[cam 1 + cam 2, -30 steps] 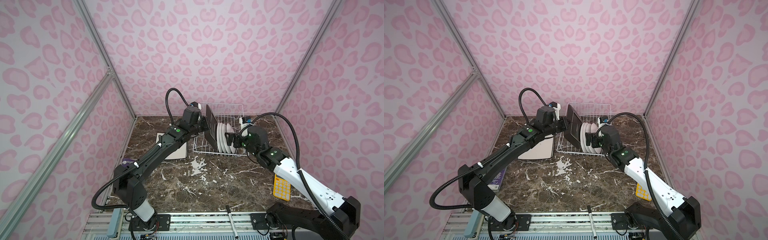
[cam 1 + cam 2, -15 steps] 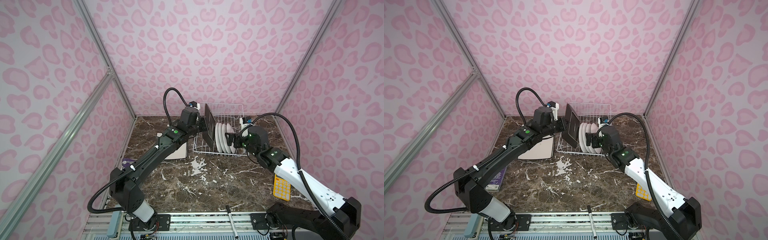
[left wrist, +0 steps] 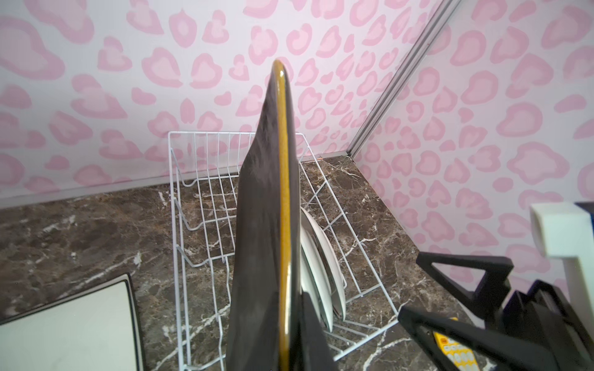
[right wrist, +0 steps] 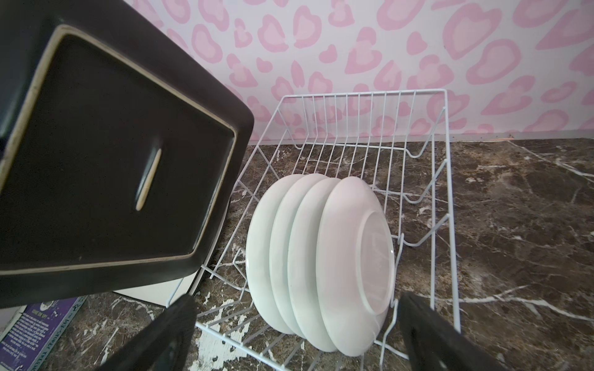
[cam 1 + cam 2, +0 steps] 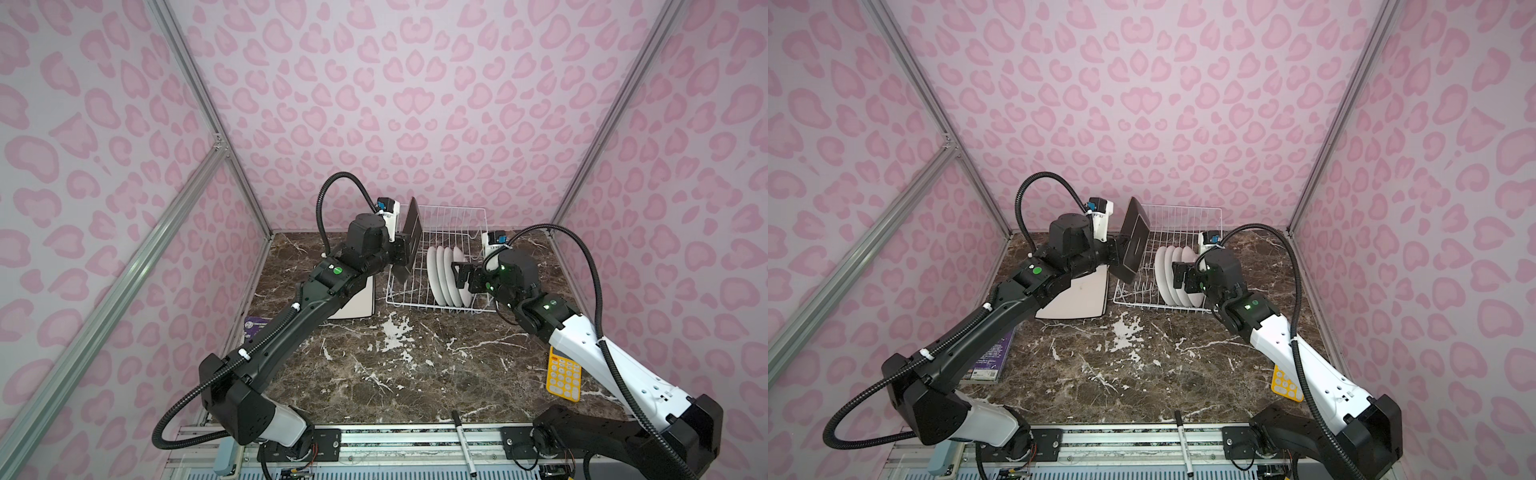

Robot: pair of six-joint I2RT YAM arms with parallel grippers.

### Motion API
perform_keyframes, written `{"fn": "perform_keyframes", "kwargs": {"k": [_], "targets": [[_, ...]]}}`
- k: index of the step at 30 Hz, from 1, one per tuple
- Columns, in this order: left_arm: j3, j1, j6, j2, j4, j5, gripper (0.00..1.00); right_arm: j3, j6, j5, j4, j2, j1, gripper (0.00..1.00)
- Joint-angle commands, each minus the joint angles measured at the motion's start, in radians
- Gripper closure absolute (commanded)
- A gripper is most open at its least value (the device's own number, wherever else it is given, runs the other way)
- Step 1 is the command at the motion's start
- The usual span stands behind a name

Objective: Unload the plates from the dish rack

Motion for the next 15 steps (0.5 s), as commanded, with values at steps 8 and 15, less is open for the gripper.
{"fn": "perform_keyframes", "kwargs": {"k": [8,15], "targets": [[-0.071,-0.003,0.341,-0.097,0.246,0.066,0.96,0.010,0.185,-0.206,0.053,0.008,-0.115,0.01],[-0.190,-0.003,0.574,-0.171,0.318,0.032,0.96,-0.019,0.391,-0.450,0.168,0.015,-0.270,0.01]]}}
